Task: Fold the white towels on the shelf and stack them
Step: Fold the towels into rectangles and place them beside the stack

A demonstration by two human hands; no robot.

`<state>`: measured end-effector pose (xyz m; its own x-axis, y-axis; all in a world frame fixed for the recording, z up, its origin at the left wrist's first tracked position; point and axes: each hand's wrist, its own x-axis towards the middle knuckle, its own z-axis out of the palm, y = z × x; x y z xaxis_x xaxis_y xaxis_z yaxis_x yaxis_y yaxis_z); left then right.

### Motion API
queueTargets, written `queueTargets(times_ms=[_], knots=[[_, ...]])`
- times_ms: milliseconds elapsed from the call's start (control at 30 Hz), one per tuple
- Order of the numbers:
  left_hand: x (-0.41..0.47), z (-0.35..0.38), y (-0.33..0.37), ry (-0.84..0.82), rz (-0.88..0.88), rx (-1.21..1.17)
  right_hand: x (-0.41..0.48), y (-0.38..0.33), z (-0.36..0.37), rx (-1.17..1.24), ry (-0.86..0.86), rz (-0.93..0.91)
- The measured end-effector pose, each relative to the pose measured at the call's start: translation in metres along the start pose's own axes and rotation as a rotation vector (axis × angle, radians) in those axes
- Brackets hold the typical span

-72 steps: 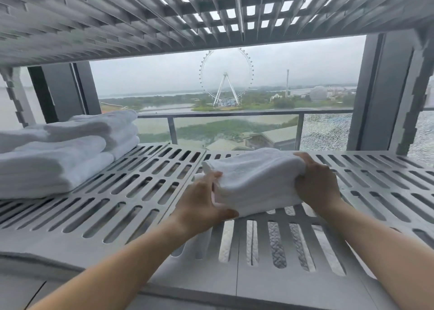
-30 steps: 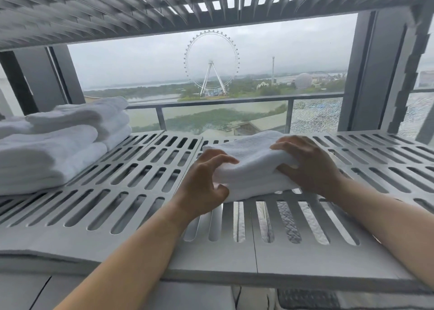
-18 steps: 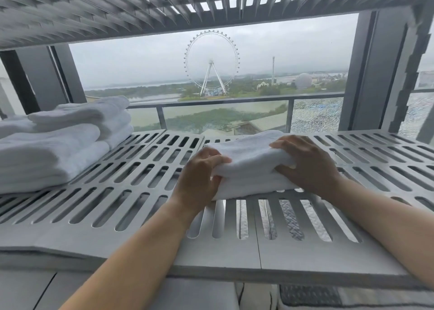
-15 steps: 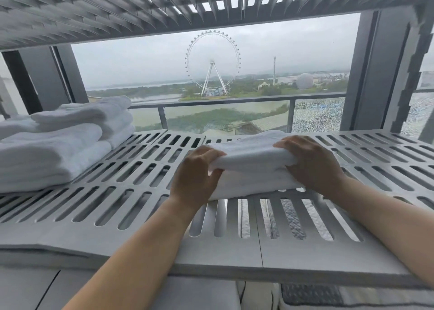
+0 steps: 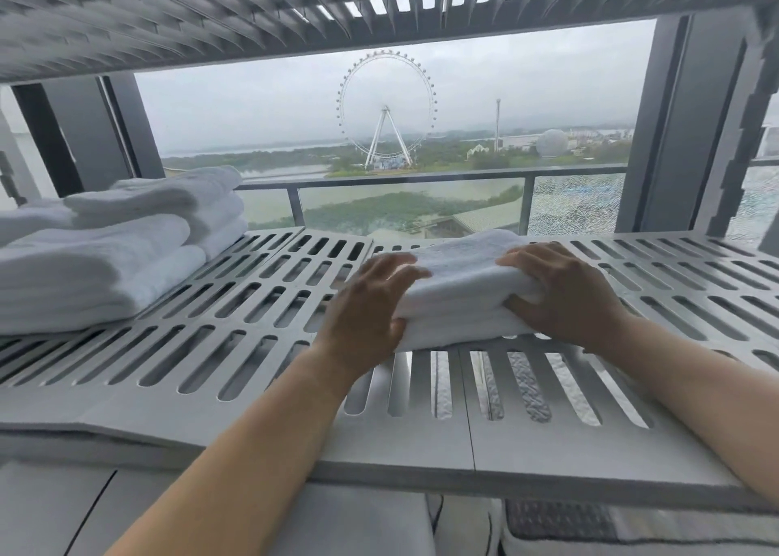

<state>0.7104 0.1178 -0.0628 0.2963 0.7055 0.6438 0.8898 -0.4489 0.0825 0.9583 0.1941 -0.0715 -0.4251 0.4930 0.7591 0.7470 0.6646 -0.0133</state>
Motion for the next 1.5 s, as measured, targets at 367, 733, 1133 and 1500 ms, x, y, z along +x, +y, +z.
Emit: queueTargets(times_ms=[367, 733, 1133, 1500], knots=[[-0.001, 0.003, -0.005, 0.122, -0.079, 0.023, 0.0, -0.003, 0.001, -0.006, -0.068, 0.107], [-0.004, 0.001, 0.001, -0.02, 0.081, -0.084, 0.002, -0.003, -0.001, 0.038, -0.091, 0.148], [0.019, 0.0, -0.03, -0.249, -0.032, -0.01, 0.009, -0.014, 0.002, -0.136, -0.202, 0.115], [0.047, 0.006, -0.096, -0.004, -0.364, -0.139, 0.091, -0.098, 0.05, -0.22, -0.559, -0.243]])
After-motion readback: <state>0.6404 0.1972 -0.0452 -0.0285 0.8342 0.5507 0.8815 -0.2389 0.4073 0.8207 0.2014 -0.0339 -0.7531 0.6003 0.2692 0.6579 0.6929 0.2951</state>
